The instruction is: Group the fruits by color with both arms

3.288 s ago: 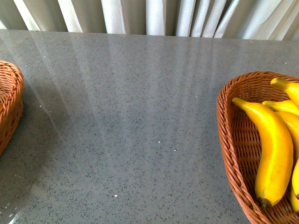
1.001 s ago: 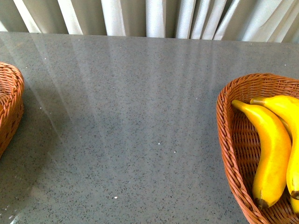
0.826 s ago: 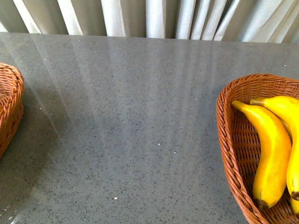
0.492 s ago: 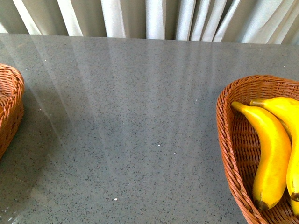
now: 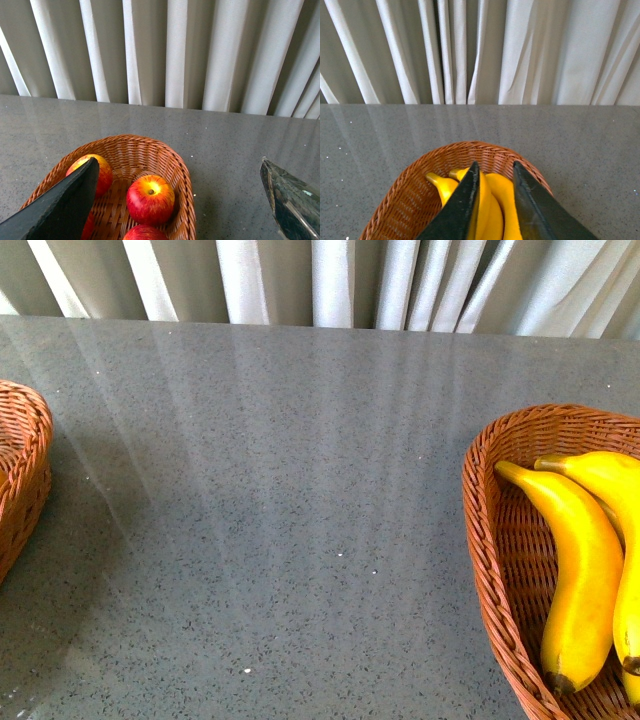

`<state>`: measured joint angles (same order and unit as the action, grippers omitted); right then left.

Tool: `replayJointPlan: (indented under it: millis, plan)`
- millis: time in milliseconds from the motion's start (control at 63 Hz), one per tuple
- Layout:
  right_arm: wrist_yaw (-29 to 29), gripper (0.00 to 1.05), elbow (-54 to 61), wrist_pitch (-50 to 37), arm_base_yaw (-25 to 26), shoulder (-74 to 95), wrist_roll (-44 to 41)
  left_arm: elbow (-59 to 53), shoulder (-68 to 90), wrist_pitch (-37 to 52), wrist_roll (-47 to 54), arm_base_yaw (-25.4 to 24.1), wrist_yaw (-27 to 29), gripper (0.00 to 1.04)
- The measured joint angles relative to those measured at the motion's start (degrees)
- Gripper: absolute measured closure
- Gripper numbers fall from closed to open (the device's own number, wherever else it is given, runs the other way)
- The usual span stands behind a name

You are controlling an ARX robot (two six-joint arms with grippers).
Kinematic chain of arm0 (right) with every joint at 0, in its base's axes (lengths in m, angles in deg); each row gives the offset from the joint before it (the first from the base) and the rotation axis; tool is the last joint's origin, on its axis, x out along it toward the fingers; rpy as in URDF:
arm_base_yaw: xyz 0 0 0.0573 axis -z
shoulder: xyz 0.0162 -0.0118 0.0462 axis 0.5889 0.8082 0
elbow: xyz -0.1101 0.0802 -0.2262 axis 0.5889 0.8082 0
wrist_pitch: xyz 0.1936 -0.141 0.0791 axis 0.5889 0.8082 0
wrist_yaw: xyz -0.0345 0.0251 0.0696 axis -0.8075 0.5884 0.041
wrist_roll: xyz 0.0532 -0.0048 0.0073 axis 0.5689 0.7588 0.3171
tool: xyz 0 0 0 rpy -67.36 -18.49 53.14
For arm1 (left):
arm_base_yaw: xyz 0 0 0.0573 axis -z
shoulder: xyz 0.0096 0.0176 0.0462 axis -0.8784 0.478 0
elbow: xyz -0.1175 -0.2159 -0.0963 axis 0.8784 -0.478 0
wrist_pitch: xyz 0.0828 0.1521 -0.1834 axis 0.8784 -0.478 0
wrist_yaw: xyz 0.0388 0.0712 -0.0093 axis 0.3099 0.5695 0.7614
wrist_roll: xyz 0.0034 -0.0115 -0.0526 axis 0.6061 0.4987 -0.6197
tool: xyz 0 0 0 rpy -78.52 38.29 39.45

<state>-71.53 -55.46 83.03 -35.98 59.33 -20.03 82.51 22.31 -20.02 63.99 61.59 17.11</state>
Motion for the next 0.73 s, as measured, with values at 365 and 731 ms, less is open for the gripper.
replayJointPlan:
  millis: [365, 731]
  plan:
    - [0.00, 0.09, 0.00, 0.00, 0.00, -0.02, 0.02, 0.00, 0.00, 0.00, 0.02, 0.00, -0.02, 0.09]
    - [0.02, 0.09, 0.00, 0.00, 0.00, -0.02, 0.02, 0.00, 0.00, 0.00, 0.00, 0.00, -0.02, 0.09]
